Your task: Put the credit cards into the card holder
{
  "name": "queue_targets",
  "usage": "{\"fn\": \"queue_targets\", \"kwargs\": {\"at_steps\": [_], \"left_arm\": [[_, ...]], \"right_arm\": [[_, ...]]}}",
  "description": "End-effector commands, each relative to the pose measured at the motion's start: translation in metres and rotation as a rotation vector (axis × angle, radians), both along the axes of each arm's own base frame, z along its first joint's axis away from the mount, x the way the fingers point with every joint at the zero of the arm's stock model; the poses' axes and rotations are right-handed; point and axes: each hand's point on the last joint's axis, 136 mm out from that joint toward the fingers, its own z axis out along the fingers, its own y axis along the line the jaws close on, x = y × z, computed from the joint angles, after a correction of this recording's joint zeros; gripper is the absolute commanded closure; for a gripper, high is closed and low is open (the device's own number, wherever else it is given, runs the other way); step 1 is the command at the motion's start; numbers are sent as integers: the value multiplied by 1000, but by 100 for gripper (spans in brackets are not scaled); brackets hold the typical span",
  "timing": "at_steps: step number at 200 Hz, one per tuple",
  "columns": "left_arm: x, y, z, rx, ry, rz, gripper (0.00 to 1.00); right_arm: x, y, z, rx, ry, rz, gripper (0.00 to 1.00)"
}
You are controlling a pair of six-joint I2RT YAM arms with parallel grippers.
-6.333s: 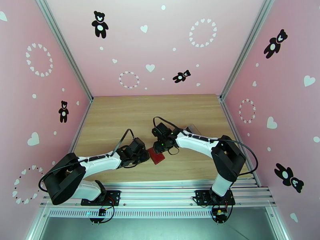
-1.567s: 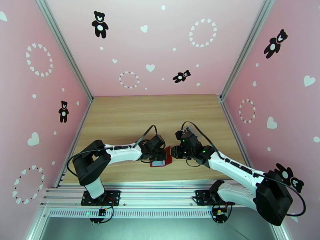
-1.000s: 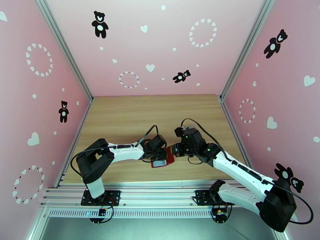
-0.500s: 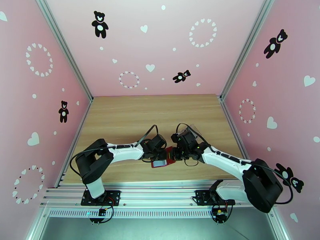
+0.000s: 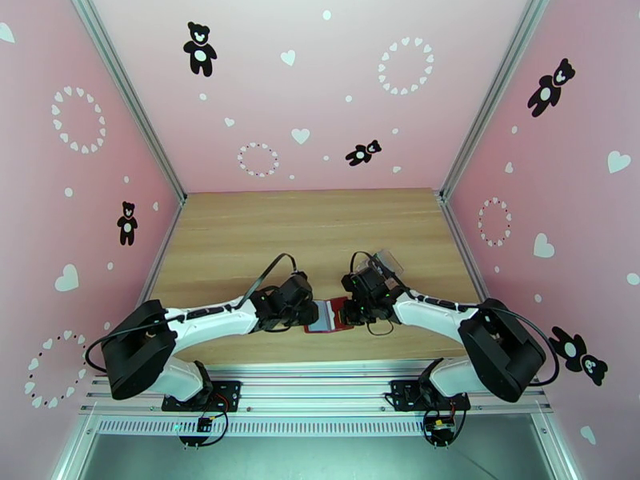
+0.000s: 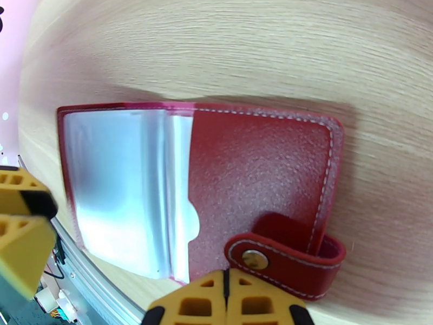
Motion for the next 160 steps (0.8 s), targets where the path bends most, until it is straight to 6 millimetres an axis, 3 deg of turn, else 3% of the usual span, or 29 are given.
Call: {"fn": "queue_targets", "kwargs": {"at_steps": [1, 90, 115, 137, 160], "left_arm": [[1, 4, -11, 8, 18, 24, 73], [5, 27, -45, 102, 70, 57, 74], [10, 31, -39, 103, 60, 57, 74], [13, 32, -33, 100, 50, 51, 74], [18, 36, -22, 102, 41, 39, 73]], "right_arm": [[3, -1, -5, -12, -6, 0, 97], [2, -5, -12, -49, 4, 6, 93], [1, -5, -8, -43, 3, 9, 90], [2, 2, 7, -5, -5, 30, 81], [9, 7, 41, -14, -53, 94, 69]]}}
